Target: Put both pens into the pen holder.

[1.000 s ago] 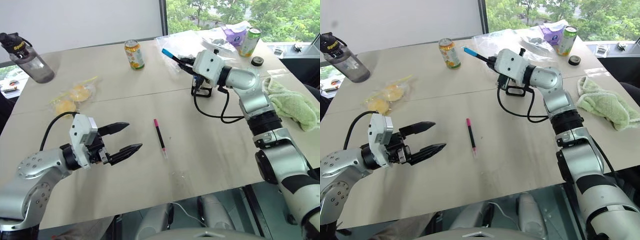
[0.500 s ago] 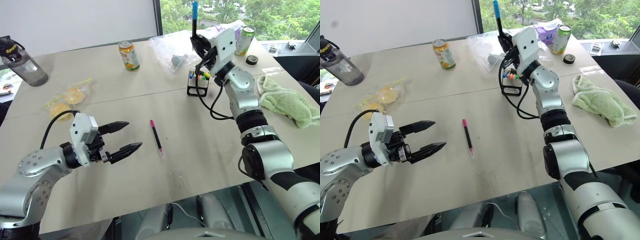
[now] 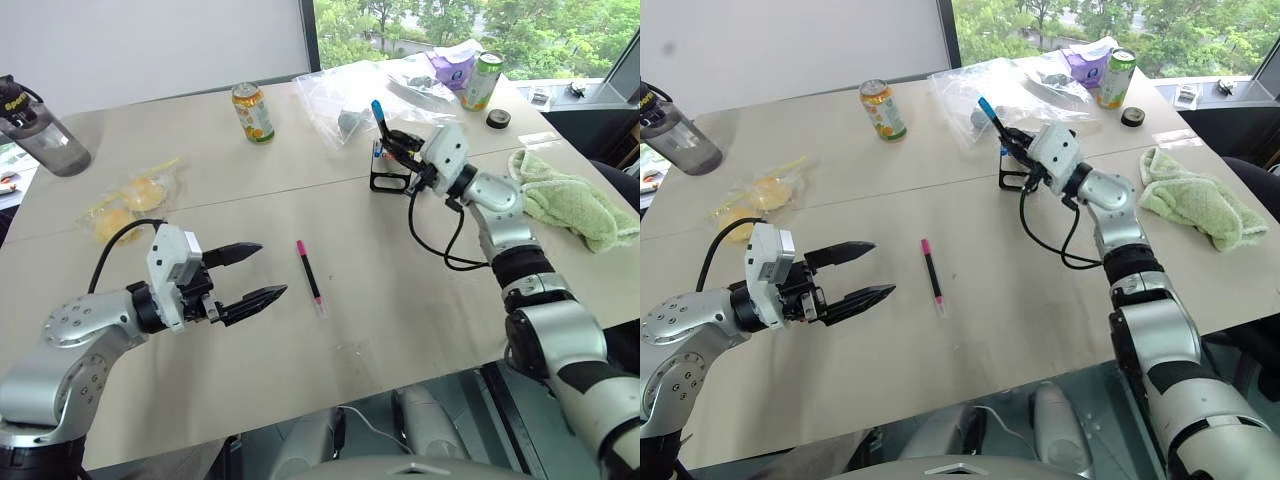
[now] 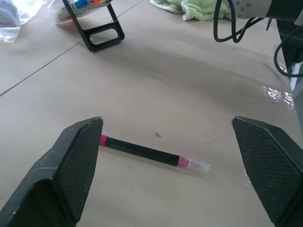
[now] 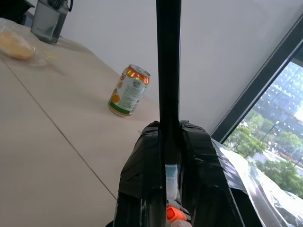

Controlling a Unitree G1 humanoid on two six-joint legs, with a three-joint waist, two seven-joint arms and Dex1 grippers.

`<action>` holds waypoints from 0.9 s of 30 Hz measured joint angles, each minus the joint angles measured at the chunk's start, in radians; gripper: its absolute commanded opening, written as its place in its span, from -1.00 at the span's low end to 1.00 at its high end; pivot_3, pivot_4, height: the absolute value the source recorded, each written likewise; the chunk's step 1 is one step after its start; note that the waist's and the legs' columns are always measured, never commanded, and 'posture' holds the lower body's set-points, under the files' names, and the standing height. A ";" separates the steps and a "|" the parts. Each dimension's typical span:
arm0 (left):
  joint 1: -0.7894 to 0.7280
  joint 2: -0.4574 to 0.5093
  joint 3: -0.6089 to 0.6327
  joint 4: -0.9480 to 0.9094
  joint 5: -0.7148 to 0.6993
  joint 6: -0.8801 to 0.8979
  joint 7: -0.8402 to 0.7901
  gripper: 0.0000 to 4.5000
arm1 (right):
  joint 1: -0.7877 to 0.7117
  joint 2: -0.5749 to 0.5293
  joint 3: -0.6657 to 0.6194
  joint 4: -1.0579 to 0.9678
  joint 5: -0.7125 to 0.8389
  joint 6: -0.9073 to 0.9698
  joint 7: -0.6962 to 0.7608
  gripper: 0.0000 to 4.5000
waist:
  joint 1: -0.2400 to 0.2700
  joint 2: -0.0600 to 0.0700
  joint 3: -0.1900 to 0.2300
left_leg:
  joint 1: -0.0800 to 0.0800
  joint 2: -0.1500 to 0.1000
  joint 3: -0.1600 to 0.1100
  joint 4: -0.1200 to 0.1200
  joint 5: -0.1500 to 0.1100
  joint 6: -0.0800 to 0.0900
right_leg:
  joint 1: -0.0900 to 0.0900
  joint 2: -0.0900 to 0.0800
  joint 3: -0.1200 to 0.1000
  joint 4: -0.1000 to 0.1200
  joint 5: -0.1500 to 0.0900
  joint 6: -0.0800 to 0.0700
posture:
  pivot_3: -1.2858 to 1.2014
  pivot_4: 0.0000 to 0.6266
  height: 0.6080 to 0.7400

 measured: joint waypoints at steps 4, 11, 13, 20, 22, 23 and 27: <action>0.012 0.000 0.001 0.000 0.000 -0.005 0.001 1.00 | -0.047 0.008 0.015 0.088 -0.037 -0.092 -0.017 -0.99 | 0.000 0.000 0.000 | 0.000 0.000 0.000 0.000 0.000 0.000 | 0.000 0.000 0.000 0.000 0.000 0.000 | 0.03 -0.52 0.99; 0.035 0.000 0.007 -0.003 0.000 -0.007 0.007 1.00 | -0.114 0.028 0.019 0.202 -0.105 -0.151 -0.143 -0.99 | 0.002 0.000 0.000 | 0.000 0.000 0.000 0.000 0.000 0.000 | 0.000 0.000 0.000 0.000 0.000 0.000 | 0.03 -0.52 0.99; 0.031 0.001 0.009 -0.003 0.000 -0.008 0.007 1.00 | -0.131 0.035 0.029 0.226 -0.130 -0.151 -0.177 -0.99 | 0.001 0.000 0.000 | 0.000 0.000 0.000 0.000 0.000 0.000 | 0.000 0.000 0.000 0.000 0.000 0.000 | 0.03 -0.52 0.99; 0.017 0.002 0.009 -0.003 0.000 -0.012 0.008 1.00 | -0.139 0.040 0.043 0.278 -0.179 -0.144 -0.236 -0.99 | 0.001 0.000 0.000 | 0.000 0.000 0.000 0.000 0.000 0.000 | 0.000 0.000 0.000 0.000 0.000 0.000 | 0.03 -0.52 0.99; 0.015 0.002 0.009 -0.003 0.000 -0.013 0.008 1.00 | -0.139 0.040 0.044 0.289 -0.186 -0.139 -0.247 -0.99 | 0.000 0.000 0.000 | 0.000 0.000 0.000 0.000 0.000 0.000 | 0.000 0.000 0.000 0.000 0.000 0.000 | 0.03 -0.52 0.99; 0.015 0.002 0.009 -0.003 0.001 -0.013 0.008 1.00 | -0.140 0.040 0.044 0.293 -0.192 -0.133 -0.254 -0.99 | -0.001 0.000 0.000 | 0.000 0.000 0.000 0.000 0.000 0.000 | 0.000 0.000 0.000 0.000 0.000 0.000 | 0.03 -0.52 0.99; 0.016 0.002 0.009 -0.003 0.001 -0.013 0.007 1.00 | -0.159 0.041 0.044 0.304 -0.202 -0.121 -0.275 -0.99 | -0.002 0.000 0.000 | 0.000 0.000 0.000 0.000 0.000 0.000 | 0.000 0.001 0.000 0.000 0.000 0.000 | 0.03 -0.52 0.99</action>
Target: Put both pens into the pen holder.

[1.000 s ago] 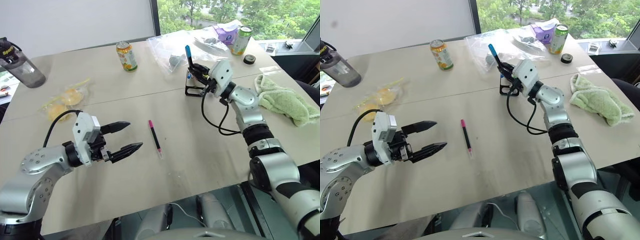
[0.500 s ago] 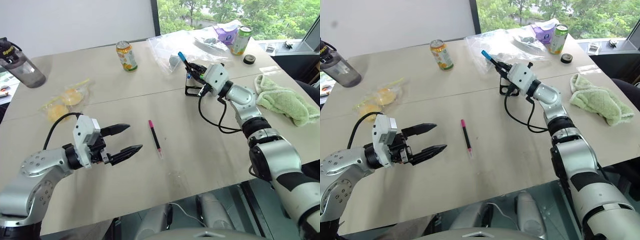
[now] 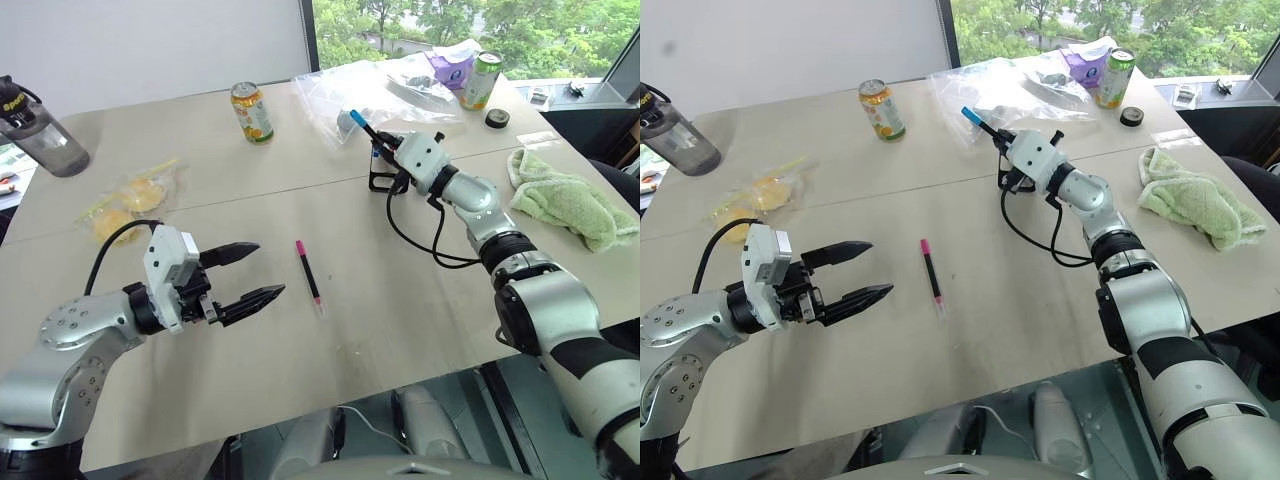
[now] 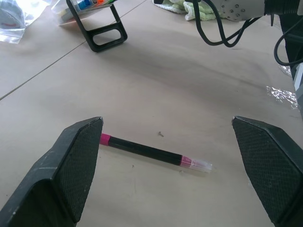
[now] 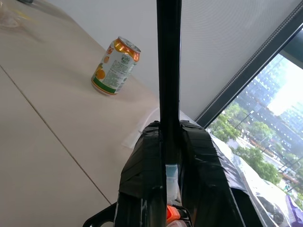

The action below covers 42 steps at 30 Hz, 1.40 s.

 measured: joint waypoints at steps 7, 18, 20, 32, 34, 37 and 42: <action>0.016 0.000 0.000 0.000 0.000 -0.001 0.001 1.00 | -0.024 0.008 0.000 0.002 -0.006 0.015 -0.014 -0.99 | 0.001 0.000 0.000 | 0.000 0.000 0.000 0.000 0.000 0.000 | 0.000 0.000 0.000 0.000 0.000 0.000 | 0.03 -0.52 0.99; 0.033 0.000 0.017 -0.002 0.000 -0.006 0.006 1.00 | -0.029 0.008 0.000 0.027 -0.023 0.039 -0.045 -0.99 | 0.000 0.000 0.000 | 0.000 0.000 0.000 0.000 0.000 0.000 | 0.000 0.000 0.000 0.000 0.000 0.000 | 0.03 -0.52 0.99; 0.037 0.000 0.024 -0.002 0.000 -0.007 0.006 1.00 | -0.035 0.008 0.000 0.029 -0.029 0.040 -0.057 -0.44 | 0.000 0.000 0.000 | 0.000 0.000 0.000 0.000 0.000 0.000 | 0.000 0.000 0.000 0.000 0.000 0.000 | 0.03 -0.52 0.99; 0.041 0.000 0.024 -0.010 0.000 -0.007 0.006 1.00 | -0.054 0.005 0.000 0.031 -0.041 0.062 -0.109 0.96 | 0.000 0.000 0.000 | 0.000 0.000 0.000 0.000 0.000 0.000 | 0.000 0.000 0.000 0.000 0.000 0.000 | 0.03 -0.52 0.99; 0.041 0.000 0.024 -0.010 0.000 -0.007 0.007 1.00 | -0.054 0.005 0.000 0.031 -0.040 0.062 -0.108 0.96 | 0.000 0.000 0.000 | 0.000 0.000 0.000 0.000 0.000 0.000 | 0.000 0.000 0.000 0.000 0.000 0.000 | 0.03 -0.52 0.99; 0.041 0.000 0.024 -0.010 0.000 -0.008 0.007 1.00 | -0.054 0.005 -0.002 0.031 -0.028 0.059 -0.076 0.96 | 0.000 0.000 0.000 | 0.000 0.000 0.000 0.000 0.000 0.000 | 0.000 0.000 0.000 0.000 0.000 0.000 | 0.03 -0.52 0.99; 0.040 0.000 0.024 -0.010 0.000 -0.011 0.007 1.00 | -0.040 0.017 -0.040 -0.010 0.055 0.080 0.091 0.96 | 0.000 0.000 0.000 | 0.000 0.000 0.000 0.000 0.000 0.000 | 0.000 0.000 0.000 0.000 0.000 0.000 | 0.03 -0.52 0.99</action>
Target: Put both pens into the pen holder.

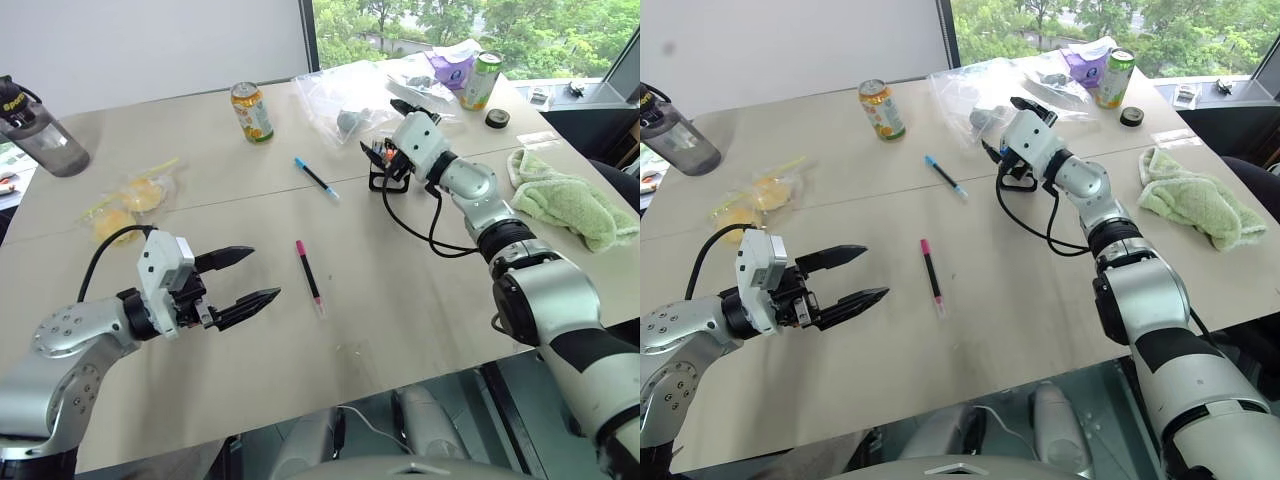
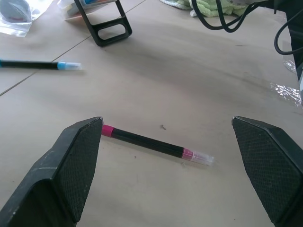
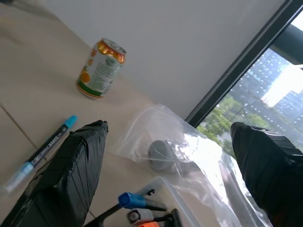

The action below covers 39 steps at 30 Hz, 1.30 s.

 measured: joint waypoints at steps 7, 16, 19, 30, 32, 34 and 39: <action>-0.027 0.000 -0.007 0.008 0.005 -0.009 -0.005 1.00 | 0.206 0.074 -0.008 -0.322 0.162 0.344 0.294 0.96 | 0.004 0.000 0.000 | -0.001 0.000 -0.001 0.001 0.000 0.000 | 0.000 0.000 -0.001 0.000 0.000 0.000 | 0.03 -0.52 0.99; -0.009 0.000 -0.008 0.017 0.019 -0.010 -0.014 1.00 | 0.302 0.184 0.066 -0.561 0.170 0.738 0.197 0.96 | 0.003 0.000 0.000 | 0.000 0.000 -0.001 0.002 0.000 0.000 | 0.000 0.000 -0.001 0.003 0.000 -0.001 | 0.03 -0.52 0.99; 0.039 -0.009 0.036 0.019 0.020 -0.011 -0.003 1.00 | 0.275 0.235 0.084 -0.515 0.154 0.808 0.141 0.96 | 0.003 0.000 0.000 | 0.000 0.000 -0.001 0.002 0.000 -0.001 | 0.000 0.000 -0.001 0.004 0.001 -0.001 | 0.03 -0.52 0.99; 0.178 -0.064 0.167 0.021 0.036 -0.012 0.068 1.00 | 0.058 0.368 0.064 -0.159 0.120 0.788 -0.135 0.96 | 0.012 0.000 0.000 | 0.000 0.000 -0.002 0.003 0.001 -0.002 | 0.000 0.001 -0.003 0.004 0.001 -0.002 | 0.03 -0.52 0.99; 0.191 -0.069 0.182 0.019 0.036 -0.010 0.082 1.00 | 0.021 0.372 0.049 -0.078 0.117 0.771 -0.182 0.85 | 0.006 0.000 0.000 | 0.000 0.000 -0.002 0.002 0.001 -0.003 | 0.000 0.001 -0.002 0.004 0.001 -0.002 | 0.03 -0.52 0.99; 0.194 -0.073 0.200 0.015 0.032 -0.009 0.089 1.00 | 0.018 0.373 0.046 -0.043 0.116 0.772 -0.188 0.61 | 0.003 0.000 0.000 | 0.000 0.000 -0.002 0.002 0.001 -0.003 | 0.000 0.001 -0.002 0.004 0.001 -0.002 | 0.03 -0.52 0.99; 0.212 -0.081 0.236 -0.014 0.011 -0.005 0.113 1.00 | 0.018 0.374 0.046 0.006 0.114 0.784 -0.159 -0.33 | -0.004 0.000 -0.001 | 0.001 0.001 -0.001 0.002 0.001 -0.003 | 0.000 0.002 -0.001 0.004 0.001 -0.003 | 0.03 -0.52 0.99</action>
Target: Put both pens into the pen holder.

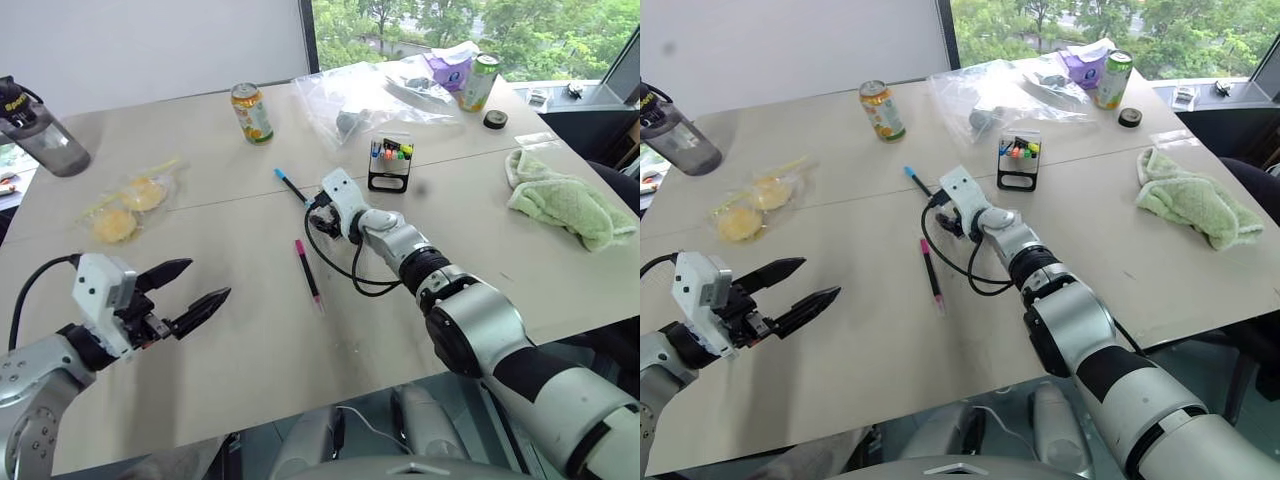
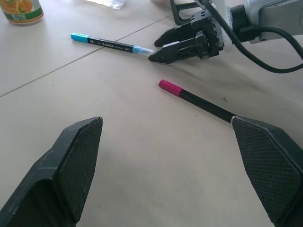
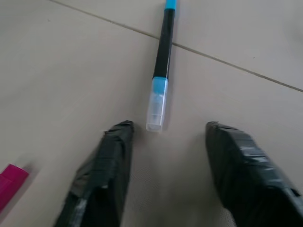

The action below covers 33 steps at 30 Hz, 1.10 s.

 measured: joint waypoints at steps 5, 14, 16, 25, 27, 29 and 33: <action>0.022 -0.005 0.008 -0.010 -0.009 0.009 0.017 1.00 | 0.000 0.000 0.003 0.015 -0.017 -0.027 0.014 -0.99 | 0.000 0.000 0.000 | 0.000 0.000 0.000 0.000 0.000 -0.001 | 0.000 0.001 0.000 0.001 0.000 -0.001 | 0.03 -0.52 0.99; 0.022 -0.006 0.008 -0.017 -0.013 0.015 0.027 1.00 | 0.000 0.000 0.015 0.024 -0.050 -0.051 0.038 -0.65 | 0.001 0.000 0.000 | 0.000 0.001 0.000 0.000 0.001 -0.001 | 0.000 0.001 0.000 0.001 0.001 -0.001 | 0.03 -0.52 0.99; 0.020 -0.005 0.008 -0.017 -0.013 0.015 0.026 1.00 | 0.000 0.000 0.015 0.024 -0.053 -0.052 0.039 -0.24 | 0.002 0.000 0.000 | 0.001 0.001 0.000 0.000 0.001 -0.001 | 0.000 0.001 0.000 0.001 0.001 -0.001 | 0.03 -0.52 0.99; -0.013 -0.004 -0.008 -0.017 -0.012 0.017 0.028 1.00 | -0.002 0.000 -0.015 0.027 -0.042 -0.063 0.008 0.14 | 0.003 0.000 0.000 | 0.000 0.001 0.000 0.000 0.001 -0.002 | 0.000 0.001 0.000 0.001 0.001 -0.001 | 0.03 -0.52 0.99; -0.015 -0.004 -0.008 -0.017 -0.012 0.017 0.028 1.00 | -0.005 0.001 -0.020 0.031 -0.040 -0.064 0.007 0.14 | 0.003 0.000 0.000 | 0.000 0.001 0.000 0.000 0.001 -0.002 | 0.000 0.001 0.000 0.001 0.001 -0.001 | 0.03 -0.52 0.99; -0.012 -0.004 -0.008 -0.017 -0.012 0.018 0.030 1.00 | -0.016 0.003 -0.035 0.041 -0.036 -0.065 0.000 0.14 | 0.003 0.000 0.000 | 0.000 0.001 0.000 0.000 0.001 -0.002 | 0.000 0.002 0.000 0.001 0.001 -0.001 | 0.03 -0.52 0.99; 0.016 -0.004 0.000 -0.030 -0.013 0.022 0.035 1.00 | -0.048 0.007 -0.059 0.051 -0.028 -0.065 -0.024 0.14 | 0.003 0.000 0.000 | 0.001 0.001 0.000 0.000 0.001 -0.002 | 0.000 0.002 0.000 0.001 0.001 -0.001 | 0.03 -0.52 0.99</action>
